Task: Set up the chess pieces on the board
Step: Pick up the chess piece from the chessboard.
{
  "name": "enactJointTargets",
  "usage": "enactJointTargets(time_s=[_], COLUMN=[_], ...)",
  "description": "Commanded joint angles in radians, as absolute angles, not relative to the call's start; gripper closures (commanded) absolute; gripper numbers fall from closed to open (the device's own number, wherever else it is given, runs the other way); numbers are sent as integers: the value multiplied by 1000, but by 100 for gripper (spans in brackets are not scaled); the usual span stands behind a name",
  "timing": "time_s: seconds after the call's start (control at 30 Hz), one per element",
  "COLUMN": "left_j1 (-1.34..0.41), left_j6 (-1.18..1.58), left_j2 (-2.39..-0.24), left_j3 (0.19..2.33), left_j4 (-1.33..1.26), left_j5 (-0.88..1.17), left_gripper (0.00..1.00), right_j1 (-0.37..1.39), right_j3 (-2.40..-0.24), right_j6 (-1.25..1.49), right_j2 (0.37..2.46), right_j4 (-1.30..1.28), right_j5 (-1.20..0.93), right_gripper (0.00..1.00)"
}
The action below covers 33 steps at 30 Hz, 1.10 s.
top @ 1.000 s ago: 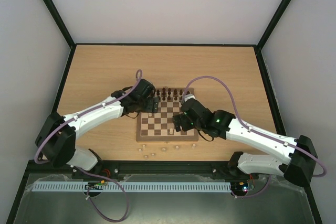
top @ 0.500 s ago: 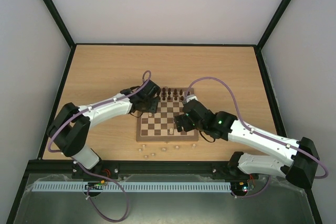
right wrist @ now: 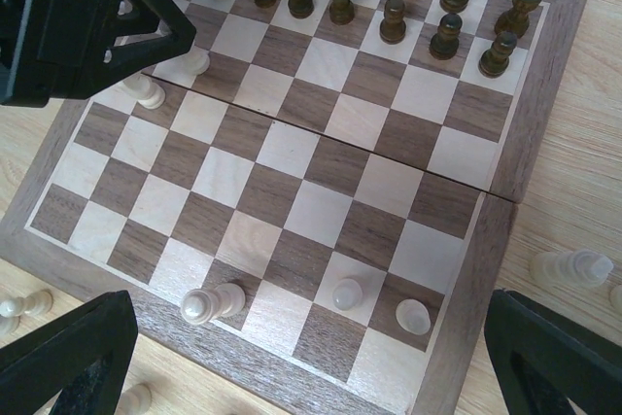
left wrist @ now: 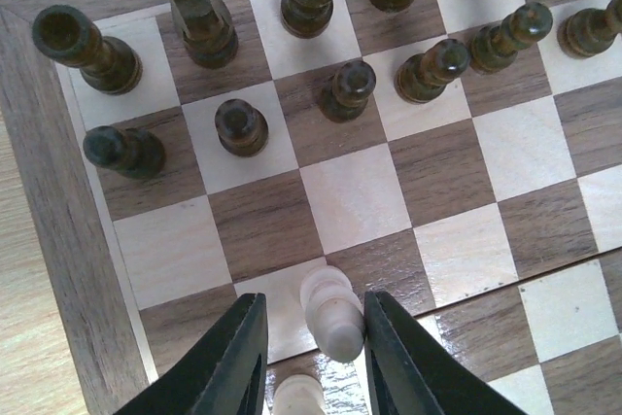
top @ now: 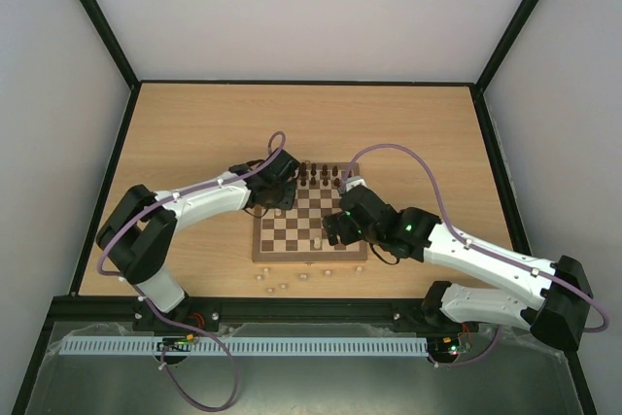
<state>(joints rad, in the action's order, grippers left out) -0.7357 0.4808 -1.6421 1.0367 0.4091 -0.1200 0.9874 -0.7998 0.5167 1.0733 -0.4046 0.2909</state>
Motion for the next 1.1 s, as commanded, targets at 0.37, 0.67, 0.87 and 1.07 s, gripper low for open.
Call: enactJointTargets(time_s=[0.37,0.67,0.87,1.07], left_j1=[-743,-830,-894,-951], left_j6=[481,486,522,569], left_j2=[-1663,-1606,-1565,-1533], left_j3=[1077,1113,1100,1040], left_j4=[398,471,495,511], left_j5=[-113,-119,-135,-156], left_gripper=[88,89,88,88], right_j1=[982,982,983,983], right_j3=[-782,-786,-785,-790], right_j6=[520,523,526,527], right_j2=[1053,1045,1040,1030], right_j4=[-396,-400,-402,-410], right_j5=[293,306,315,325], right_gripper=[1,1,1,1])
